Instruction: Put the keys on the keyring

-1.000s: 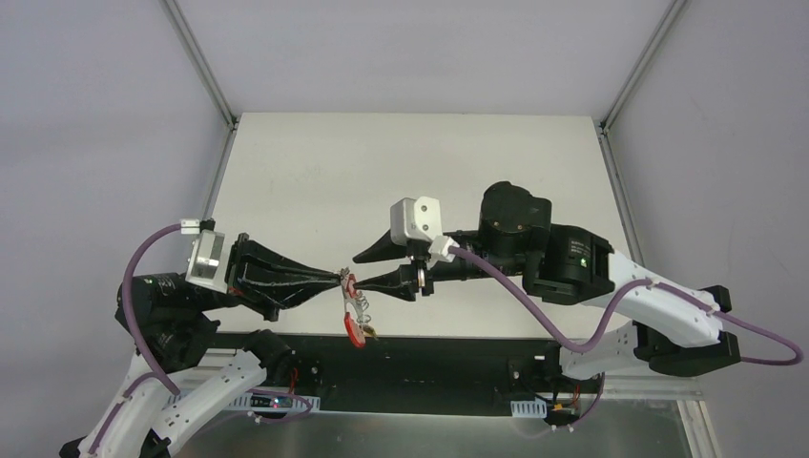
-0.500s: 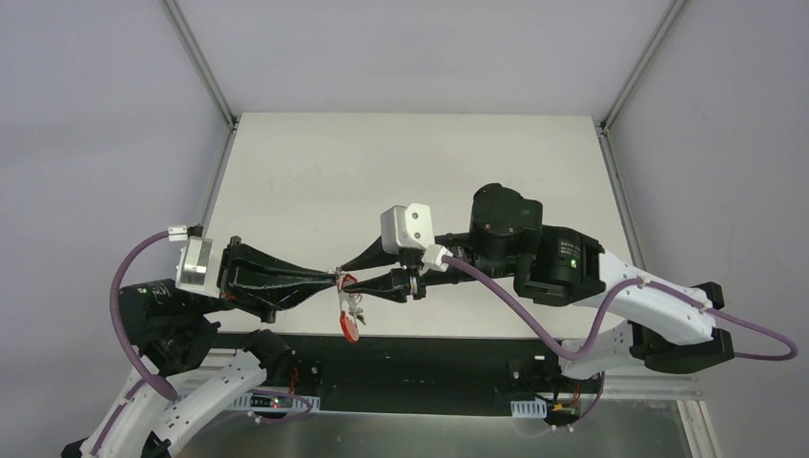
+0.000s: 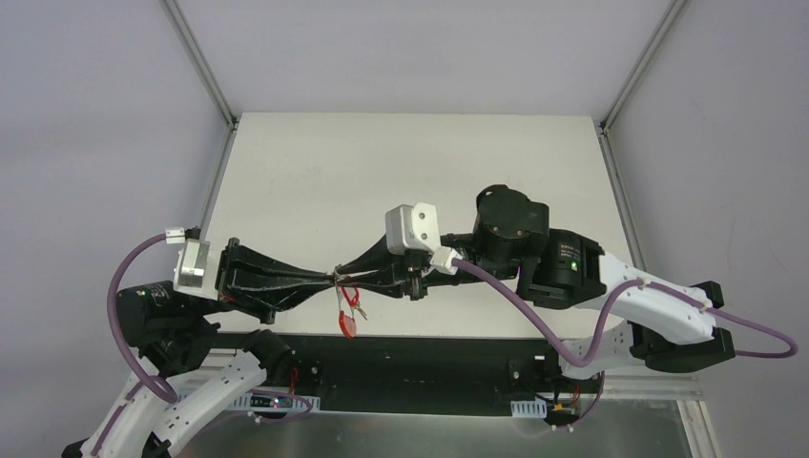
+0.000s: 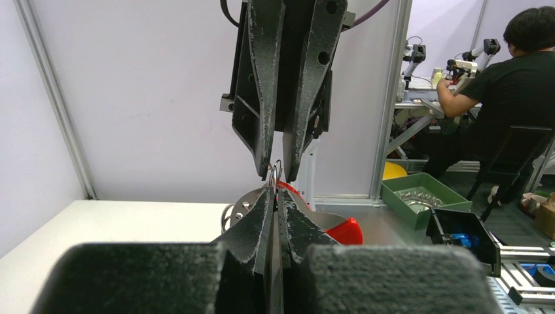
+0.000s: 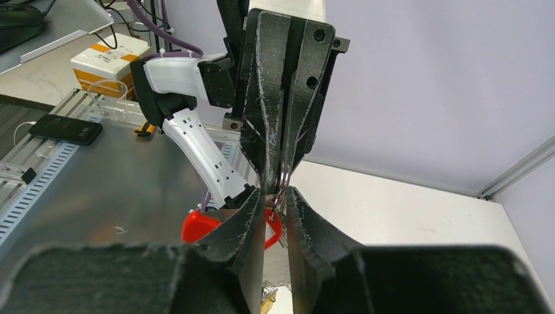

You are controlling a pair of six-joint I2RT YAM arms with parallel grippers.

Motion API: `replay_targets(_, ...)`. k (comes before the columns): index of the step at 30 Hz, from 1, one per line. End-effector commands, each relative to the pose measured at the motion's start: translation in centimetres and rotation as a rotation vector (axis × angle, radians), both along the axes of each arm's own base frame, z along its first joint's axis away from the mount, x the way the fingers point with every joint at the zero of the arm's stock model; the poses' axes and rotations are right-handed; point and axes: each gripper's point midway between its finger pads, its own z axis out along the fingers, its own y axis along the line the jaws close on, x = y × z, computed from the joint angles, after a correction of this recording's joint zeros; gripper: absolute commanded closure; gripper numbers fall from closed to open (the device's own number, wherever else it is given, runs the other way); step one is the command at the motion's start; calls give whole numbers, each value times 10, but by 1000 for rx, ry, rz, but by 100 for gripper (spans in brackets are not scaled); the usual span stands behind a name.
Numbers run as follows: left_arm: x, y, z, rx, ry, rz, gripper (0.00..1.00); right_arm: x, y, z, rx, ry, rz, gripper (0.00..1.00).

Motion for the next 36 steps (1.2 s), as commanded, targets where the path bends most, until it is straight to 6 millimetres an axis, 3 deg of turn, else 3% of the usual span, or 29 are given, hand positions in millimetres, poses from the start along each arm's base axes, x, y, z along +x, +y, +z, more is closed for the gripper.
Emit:
replay_targets(1, -9, 8, 14, -53, -48, -1, 100, -3, -12, 35, 112, -14, -4, 82)
replay_targets(20, -11, 10, 20, -63, -61, 4, 100, 1, -12, 24, 91, -15, -38, 100)
replay_targets(36, -10, 11, 23, -77, -65, 19, 100, 4, -8, 0, 7, -4, -53, 100)
